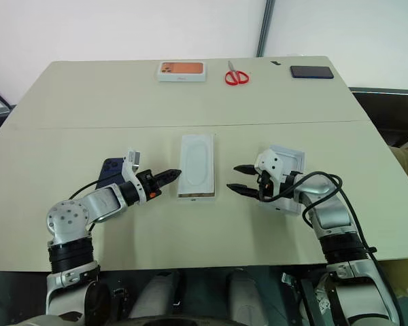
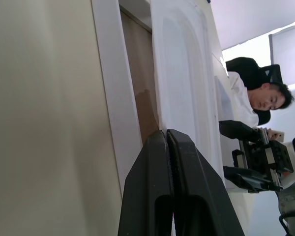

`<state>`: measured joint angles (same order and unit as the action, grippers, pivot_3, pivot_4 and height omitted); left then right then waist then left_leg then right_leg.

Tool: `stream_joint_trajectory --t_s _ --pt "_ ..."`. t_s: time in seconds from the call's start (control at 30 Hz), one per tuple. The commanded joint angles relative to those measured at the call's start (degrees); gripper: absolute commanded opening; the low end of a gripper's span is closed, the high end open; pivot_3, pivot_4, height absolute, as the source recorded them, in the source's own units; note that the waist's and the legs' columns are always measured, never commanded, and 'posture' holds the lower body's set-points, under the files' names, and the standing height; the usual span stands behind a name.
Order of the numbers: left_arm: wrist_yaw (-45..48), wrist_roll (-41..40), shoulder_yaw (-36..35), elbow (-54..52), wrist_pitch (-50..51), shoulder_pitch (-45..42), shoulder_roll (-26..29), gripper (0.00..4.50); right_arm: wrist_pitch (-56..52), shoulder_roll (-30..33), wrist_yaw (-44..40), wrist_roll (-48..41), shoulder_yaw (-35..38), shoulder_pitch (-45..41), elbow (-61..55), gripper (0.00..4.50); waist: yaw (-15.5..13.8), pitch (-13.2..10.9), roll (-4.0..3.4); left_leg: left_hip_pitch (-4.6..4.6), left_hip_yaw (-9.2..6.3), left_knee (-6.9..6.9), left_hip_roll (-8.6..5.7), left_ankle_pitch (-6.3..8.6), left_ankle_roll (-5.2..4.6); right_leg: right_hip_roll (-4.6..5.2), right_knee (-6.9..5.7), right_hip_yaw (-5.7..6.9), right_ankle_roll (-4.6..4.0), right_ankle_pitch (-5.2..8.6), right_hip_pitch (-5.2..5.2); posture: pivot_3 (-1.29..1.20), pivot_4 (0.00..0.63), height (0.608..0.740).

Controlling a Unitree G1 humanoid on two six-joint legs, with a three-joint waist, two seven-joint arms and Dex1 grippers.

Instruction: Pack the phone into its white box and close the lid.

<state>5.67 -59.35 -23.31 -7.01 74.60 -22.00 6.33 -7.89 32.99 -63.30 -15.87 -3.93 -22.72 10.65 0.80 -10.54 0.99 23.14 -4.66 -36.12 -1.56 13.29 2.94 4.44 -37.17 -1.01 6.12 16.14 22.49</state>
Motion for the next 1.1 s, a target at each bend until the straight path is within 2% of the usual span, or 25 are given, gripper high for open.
stream_joint_trajectory --t_s 0.03,0.07,0.23,0.47,0.57,0.6,0.63,0.7,0.77,0.87,1.1 --pt "0.14 -1.36 0.59 -2.21 -0.14 0.23 0.86 0.88 1.96 0.15 -0.03 0.40 0.68 -1.56 0.48 2.99 -0.05 0.00 0.00 0.00 0.00 0.00 0.00 0.00 0.00 0.00 0.00 0.01 0.00 0.00 0.00 0.00 0.150 0.740" --pt "0.28 -0.75 1.05 -2.37 -0.37 0.32 1.34 1.27 2.25 0.07 -0.03 0.48 0.56 -1.67 0.68 2.99 -0.06 0.00 0.00 0.00 -0.01 0.00 0.00 0.00 0.00 0.00 0.00 0.01 0.00 0.00 0.00 0.00 0.150 0.740" --pt "0.93 0.56 2.30 -2.54 -1.46 -0.06 3.69 3.88 3.13 -0.44 0.02 1.07 0.31 -2.39 1.61 2.99 -0.05 0.00 0.00 0.01 -0.01 0.02 0.00 0.00 0.00 0.00 0.01 0.01 0.00 0.00 0.01 0.00 0.150 0.740" --pt "4.11 1.72 4.37 -3.50 -4.50 -0.67 7.51 3.88 2.73 -3.11 1.18 0.66 -0.13 -4.46 0.50 2.99 0.02 0.00 0.00 0.00 -0.01 0.02 0.00 -0.01 0.01 -0.02 -0.02 0.01 0.00 0.00 0.02 0.00 0.150 0.740" --pt "10.16 7.23 7.73 -6.69 -13.91 -0.18 10.53 3.88 -0.59 -6.16 2.73 -1.22 -0.18 -6.19 -2.08 2.99 0.05 0.00 -0.01 0.02 -0.01 0.02 0.01 -0.01 0.01 -0.02 -0.01 0.00 -0.01 0.00 0.03 0.00 0.150 0.740" --pt "11.29 8.58 8.56 -7.15 -15.89 0.08 11.30 3.95 -1.08 -6.70 3.05 -1.27 -0.15 -6.39 -2.53 2.42 0.03 -0.01 -0.02 0.04 0.00 0.04 0.01 -0.01 0.02 -0.02 -0.01 -0.01 -0.01 0.00 0.07 0.00 0.150 0.740" --pt "14.09 11.93 9.60 -7.53 -21.43 1.13 12.53 3.95 0.23 -7.21 3.52 0.51 -1.34 -6.49 -2.46 2.10 -0.04 0.00 -0.02 0.05 0.00 0.06 0.02 -0.02 0.04 -0.02 -0.01 -0.01 -0.01 0.00 0.09 0.00 0.150 0.740" --pt "17.63 13.98 8.89 -6.29 -25.91 2.33 14.94 3.95 -0.11 -9.07 5.56 2.34 -3.18 -6.96 -2.48 1.16 0.10 0.01 -0.03 0.04 0.01 0.10 0.02 -0.02 0.04 -0.01 0.00 -0.02 -0.02 0.00 0.10 0.00 0.150 0.740" --pt "22.06 16.72 9.07 -4.88 -30.38 3.73 18.25 3.95 0.13 -10.84 6.82 3.60 -4.92 -7.36 -2.65 0.10 0.11 0.00 -0.04 0.04 0.03 0.16 0.03 -0.02 0.04 -0.02 0.00 -0.03 -0.03 0.00 0.16 0.00 0.150 0.740" --pt "28.20 19.52 8.76 -2.26 -35.44 5.57 22.88 3.95 1.38 -12.88 9.46 8.63 -8.64 -9.43 0.53 0.04 0.14 -0.01 -0.07 0.12 0.02 0.21 0.04 -0.02 0.04 -0.03 -0.01 -0.03 -0.04 0.00 0.27 0.00 0.150 0.740" --pt "35.28 25.24 9.13 1.82 -43.64 8.96 28.29 3.95 1.23 -15.25 12.77 14.12 -12.62 -13.01 3.91 0.04 -0.02 -0.03 -0.08 0.18 0.01 0.17 0.05 -0.02 0.03 0.03 0.01 -0.02 -0.05 0.01 0.30 0.00 0.150 0.740"
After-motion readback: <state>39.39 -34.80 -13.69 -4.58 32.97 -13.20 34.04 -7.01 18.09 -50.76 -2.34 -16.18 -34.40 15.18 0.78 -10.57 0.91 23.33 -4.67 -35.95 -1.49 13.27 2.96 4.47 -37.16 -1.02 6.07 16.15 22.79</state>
